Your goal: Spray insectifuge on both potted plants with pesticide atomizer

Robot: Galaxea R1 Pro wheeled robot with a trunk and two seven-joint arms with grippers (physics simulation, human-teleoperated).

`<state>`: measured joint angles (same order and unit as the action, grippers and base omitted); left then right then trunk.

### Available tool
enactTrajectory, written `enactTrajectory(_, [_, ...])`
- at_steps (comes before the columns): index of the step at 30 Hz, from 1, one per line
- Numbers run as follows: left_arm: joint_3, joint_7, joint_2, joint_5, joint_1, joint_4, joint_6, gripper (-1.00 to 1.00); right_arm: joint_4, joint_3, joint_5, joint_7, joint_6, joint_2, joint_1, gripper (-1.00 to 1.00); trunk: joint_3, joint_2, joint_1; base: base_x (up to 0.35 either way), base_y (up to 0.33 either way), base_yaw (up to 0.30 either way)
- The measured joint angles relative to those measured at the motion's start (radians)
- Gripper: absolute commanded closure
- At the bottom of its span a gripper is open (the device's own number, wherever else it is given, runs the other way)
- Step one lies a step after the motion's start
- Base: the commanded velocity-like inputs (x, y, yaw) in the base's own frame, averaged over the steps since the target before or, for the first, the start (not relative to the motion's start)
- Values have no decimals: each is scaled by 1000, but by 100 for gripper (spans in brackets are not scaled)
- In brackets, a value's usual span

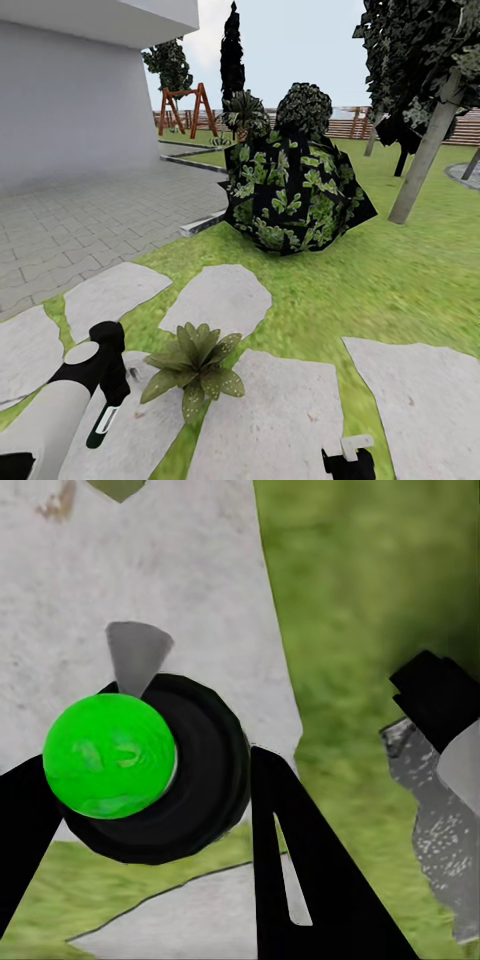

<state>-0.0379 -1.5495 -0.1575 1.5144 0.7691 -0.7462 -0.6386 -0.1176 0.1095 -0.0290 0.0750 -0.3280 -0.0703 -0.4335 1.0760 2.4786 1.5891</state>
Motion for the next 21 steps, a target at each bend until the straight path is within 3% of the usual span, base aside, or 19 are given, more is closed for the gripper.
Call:
enactTrajectory(9, [-9,3,5,-5,-1,6,-4,100,-2,-1,1,0,0,0,0,-100,0,0,0,-137,284,-12])
enactTrajectory(16, [-9,1,7,-13,-1,6,-34,100,-2,-1,1,0,0,0,0,-100,0,0,-1,149,275,-266])
enactTrajectory(21, [-5,6,64,-4,-10,9,-37,100,-2,-1,1,0,0,0,0,-100,0,0,0,52,36,-299])
